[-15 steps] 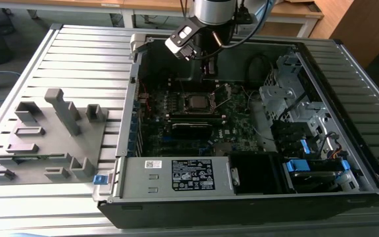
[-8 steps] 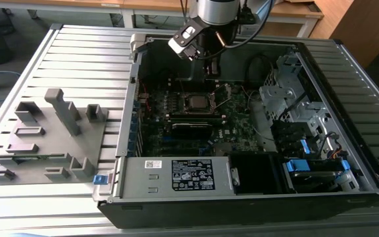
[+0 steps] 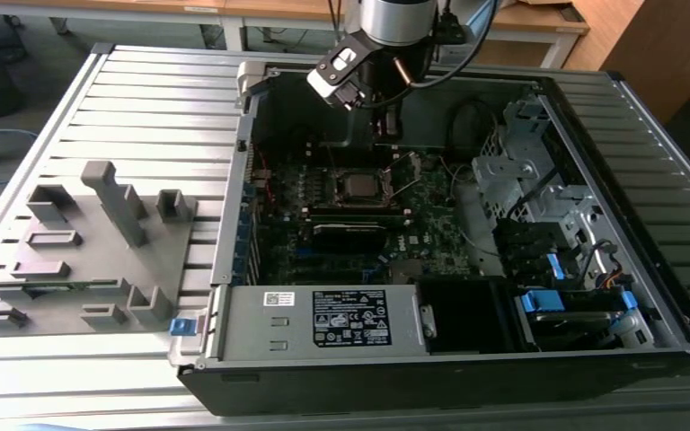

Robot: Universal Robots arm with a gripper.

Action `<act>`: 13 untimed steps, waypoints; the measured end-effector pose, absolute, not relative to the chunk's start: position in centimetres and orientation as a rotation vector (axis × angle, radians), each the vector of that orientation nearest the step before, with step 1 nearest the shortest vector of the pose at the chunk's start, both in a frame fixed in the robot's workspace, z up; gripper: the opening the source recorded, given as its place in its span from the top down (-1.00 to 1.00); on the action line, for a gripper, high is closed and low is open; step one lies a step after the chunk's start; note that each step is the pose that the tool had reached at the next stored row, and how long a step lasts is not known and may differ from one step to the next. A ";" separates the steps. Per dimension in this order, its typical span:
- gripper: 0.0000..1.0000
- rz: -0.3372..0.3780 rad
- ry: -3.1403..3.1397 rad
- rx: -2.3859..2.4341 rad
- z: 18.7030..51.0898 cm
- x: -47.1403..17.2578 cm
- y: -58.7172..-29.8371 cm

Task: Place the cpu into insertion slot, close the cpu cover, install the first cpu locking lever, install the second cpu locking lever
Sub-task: 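Close the cpu cover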

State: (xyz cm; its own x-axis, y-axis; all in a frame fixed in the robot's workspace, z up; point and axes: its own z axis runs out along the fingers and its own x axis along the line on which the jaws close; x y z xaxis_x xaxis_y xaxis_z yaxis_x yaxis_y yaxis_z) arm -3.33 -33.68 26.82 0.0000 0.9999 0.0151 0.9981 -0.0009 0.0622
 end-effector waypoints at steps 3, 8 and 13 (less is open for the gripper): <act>0.80 0.085 2.197 2.197 26.8 -3.2 -33.7; 0.80 0.085 2.196 2.198 26.8 -2.7 -33.7; 0.80 0.085 2.196 2.198 26.8 -1.7 -33.7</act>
State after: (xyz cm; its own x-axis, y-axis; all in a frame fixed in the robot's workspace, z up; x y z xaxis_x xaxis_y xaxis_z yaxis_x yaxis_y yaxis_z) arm -1.70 -33.68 26.78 0.0001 0.9999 0.0151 0.9981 -0.0010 0.0622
